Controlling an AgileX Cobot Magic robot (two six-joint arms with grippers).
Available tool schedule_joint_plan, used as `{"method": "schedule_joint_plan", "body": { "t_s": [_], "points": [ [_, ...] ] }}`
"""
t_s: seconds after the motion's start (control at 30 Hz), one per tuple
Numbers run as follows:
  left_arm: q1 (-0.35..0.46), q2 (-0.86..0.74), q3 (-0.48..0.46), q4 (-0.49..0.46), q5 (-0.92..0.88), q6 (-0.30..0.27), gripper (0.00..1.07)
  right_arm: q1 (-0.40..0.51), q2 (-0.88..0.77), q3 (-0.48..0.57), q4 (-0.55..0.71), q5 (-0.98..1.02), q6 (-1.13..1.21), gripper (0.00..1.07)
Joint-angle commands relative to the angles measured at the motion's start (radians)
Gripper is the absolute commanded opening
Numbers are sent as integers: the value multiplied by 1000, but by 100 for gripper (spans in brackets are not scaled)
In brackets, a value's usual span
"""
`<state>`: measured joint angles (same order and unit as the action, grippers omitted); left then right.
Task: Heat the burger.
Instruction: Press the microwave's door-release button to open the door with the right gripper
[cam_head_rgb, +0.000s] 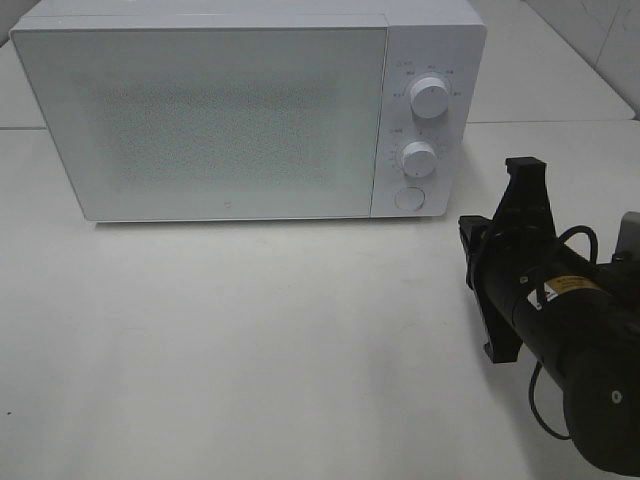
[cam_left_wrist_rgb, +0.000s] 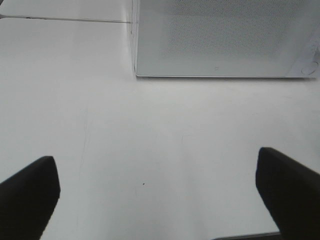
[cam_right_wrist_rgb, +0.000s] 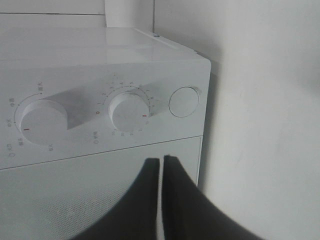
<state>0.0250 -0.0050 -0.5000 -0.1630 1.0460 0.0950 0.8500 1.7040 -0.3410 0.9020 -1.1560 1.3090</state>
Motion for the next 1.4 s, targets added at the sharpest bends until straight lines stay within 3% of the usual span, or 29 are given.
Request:
{"method": "schedule_joint_plan", "body": {
  "t_s": [0.03,0.5,0.77,1.4],
  "points": [
    [4,-25,4,-4,-9,5,100,1,-4,0,-9,21,23,0],
    [4,-25,4,-4,-9,5,100,-26,29,-18,-26,113,31,0],
    [4,-25,4,-4,-9,5,100,-128,111,-107,-174,136,49,1],
    [4,-25,4,-4,-9,5,100,-235,248,-277,-266,188,77,1]
  ]
}}
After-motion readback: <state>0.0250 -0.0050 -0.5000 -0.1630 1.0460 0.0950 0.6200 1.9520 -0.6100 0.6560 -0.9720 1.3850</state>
